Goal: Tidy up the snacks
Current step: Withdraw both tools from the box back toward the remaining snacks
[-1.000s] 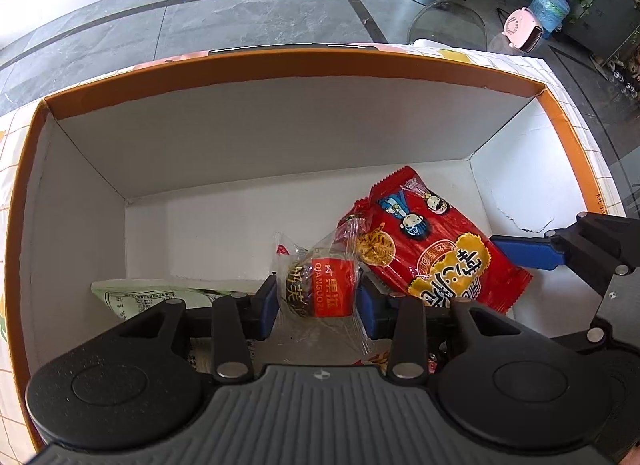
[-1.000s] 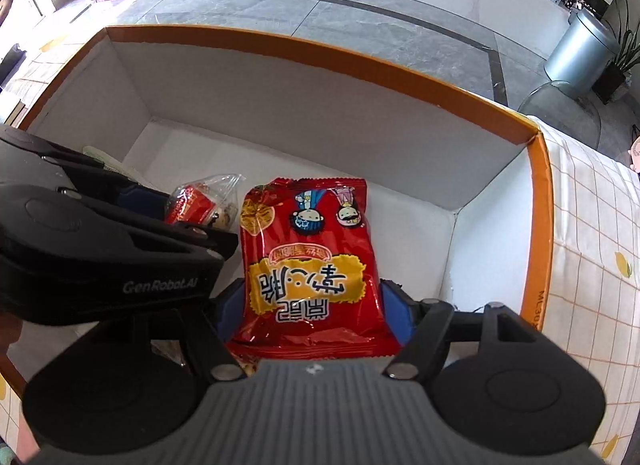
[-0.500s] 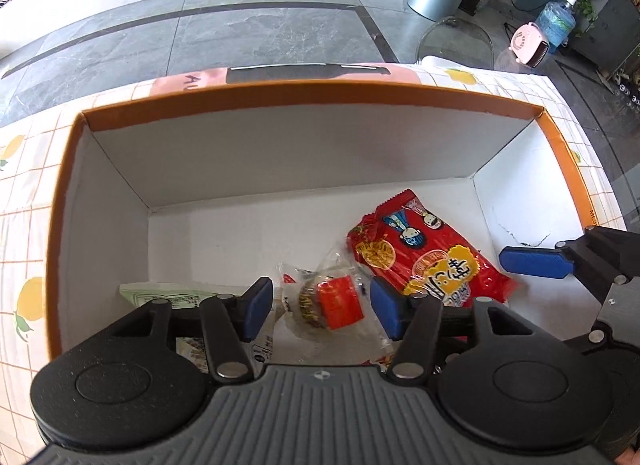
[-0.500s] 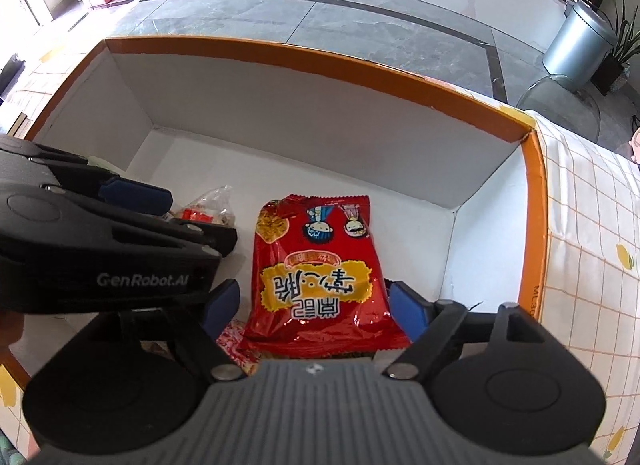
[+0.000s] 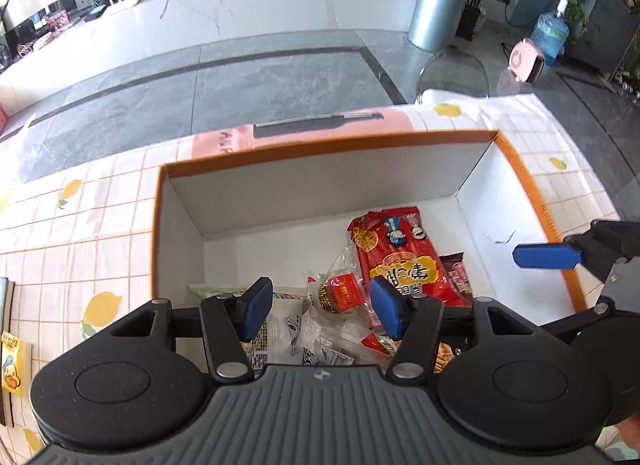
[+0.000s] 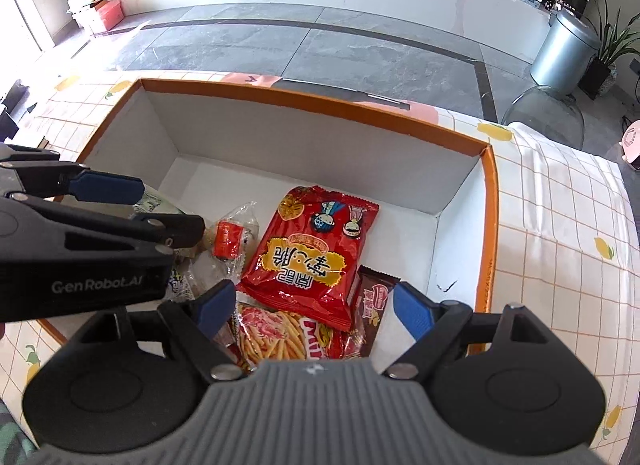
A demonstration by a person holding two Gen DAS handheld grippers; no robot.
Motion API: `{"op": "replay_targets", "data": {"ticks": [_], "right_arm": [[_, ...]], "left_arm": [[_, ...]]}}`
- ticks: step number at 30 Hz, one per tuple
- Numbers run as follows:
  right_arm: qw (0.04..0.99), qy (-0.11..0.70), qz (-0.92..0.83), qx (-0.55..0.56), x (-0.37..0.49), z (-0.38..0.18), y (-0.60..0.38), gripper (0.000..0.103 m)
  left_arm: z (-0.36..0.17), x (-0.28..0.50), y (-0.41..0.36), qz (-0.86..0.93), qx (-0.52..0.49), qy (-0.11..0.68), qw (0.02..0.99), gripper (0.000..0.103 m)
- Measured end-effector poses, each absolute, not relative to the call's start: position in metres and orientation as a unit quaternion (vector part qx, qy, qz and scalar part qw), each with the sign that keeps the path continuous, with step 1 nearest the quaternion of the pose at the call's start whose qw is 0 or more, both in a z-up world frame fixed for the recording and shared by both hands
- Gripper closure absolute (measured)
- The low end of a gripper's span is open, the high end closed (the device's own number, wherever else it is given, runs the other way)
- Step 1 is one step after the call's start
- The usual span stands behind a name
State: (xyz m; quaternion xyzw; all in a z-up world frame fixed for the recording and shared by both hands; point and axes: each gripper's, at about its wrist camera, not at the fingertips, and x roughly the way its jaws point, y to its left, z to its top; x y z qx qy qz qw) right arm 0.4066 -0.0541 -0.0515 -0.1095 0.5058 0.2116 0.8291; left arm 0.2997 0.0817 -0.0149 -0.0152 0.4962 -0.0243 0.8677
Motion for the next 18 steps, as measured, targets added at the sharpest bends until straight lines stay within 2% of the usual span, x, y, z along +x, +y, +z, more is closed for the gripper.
{"op": "replay_targets", "data": {"ticks": [11, 18], "right_arm": [[0.871, 0.434, 0.221, -0.061, 0.339, 0.0, -0.086, 0.02], [0.897, 0.378, 0.226, -0.019, 0.281, 0.009, -0.113, 0.02]], "left_arm": [[0.026, 0.223, 0.081, -0.013, -0.044, 0.433, 0.9, 0.036], [0.035, 0.174, 0.075, -0.014, -0.053, 0.382, 0.923, 0.036]]}}
